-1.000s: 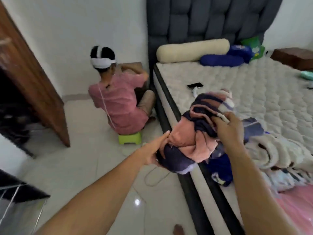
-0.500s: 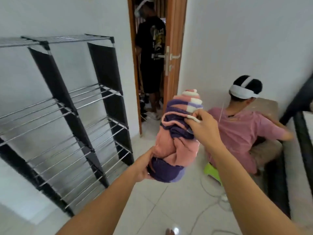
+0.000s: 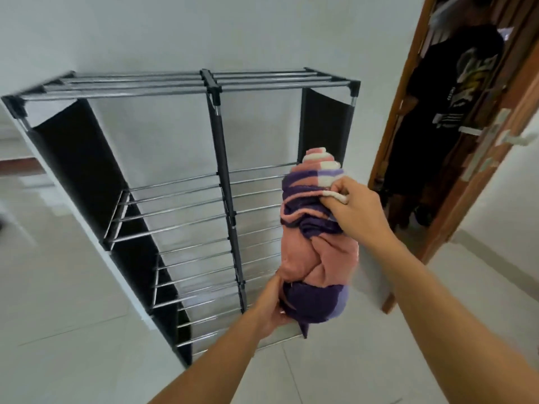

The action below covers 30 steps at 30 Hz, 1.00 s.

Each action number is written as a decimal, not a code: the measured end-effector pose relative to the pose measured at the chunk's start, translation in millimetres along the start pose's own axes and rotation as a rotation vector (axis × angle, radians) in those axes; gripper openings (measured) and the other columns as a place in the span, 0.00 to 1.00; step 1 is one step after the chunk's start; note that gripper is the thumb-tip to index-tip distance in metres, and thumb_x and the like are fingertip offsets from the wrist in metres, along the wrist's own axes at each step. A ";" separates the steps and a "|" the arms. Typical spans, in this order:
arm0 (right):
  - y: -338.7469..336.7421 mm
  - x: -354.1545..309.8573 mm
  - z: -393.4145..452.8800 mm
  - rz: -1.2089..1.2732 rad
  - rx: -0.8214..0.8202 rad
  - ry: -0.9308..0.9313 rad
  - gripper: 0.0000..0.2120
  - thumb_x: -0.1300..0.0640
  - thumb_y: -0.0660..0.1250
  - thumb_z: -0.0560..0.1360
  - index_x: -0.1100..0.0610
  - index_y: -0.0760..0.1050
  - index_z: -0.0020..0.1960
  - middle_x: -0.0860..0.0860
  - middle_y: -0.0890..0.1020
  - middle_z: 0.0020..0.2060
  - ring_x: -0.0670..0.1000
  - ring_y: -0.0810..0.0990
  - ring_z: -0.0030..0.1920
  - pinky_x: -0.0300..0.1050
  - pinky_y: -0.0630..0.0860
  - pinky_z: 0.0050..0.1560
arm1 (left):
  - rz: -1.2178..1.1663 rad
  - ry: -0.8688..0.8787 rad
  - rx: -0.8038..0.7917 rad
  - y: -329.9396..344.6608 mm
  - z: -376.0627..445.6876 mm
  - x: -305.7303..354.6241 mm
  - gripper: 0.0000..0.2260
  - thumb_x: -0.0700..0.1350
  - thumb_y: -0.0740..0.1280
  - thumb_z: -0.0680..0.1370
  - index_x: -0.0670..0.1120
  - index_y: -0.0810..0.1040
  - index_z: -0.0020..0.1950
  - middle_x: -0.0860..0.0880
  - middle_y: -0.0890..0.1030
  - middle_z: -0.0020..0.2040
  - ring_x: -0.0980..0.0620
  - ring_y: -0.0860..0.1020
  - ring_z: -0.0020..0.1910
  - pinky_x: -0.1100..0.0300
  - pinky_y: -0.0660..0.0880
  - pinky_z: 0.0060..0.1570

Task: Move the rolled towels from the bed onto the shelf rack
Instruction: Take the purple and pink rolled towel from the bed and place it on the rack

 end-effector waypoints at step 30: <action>149.8 95.3 309.6 -0.222 -0.322 0.282 0.34 0.44 0.70 0.68 0.61 0.66 0.67 0.63 0.75 0.63 0.64 0.75 0.61 0.49 0.73 0.57 | 0.312 0.141 -0.153 21.6 166.0 216.0 0.20 0.46 0.71 0.75 0.45 0.76 0.65 0.43 0.82 0.58 0.47 0.82 0.45 0.55 0.80 0.49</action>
Point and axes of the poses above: each hand's wrist, its own z-axis towards the middle knuckle, its own y-axis out of the palm, x = y × z, the point moved 5 cm from there along z, towards the middle knuckle
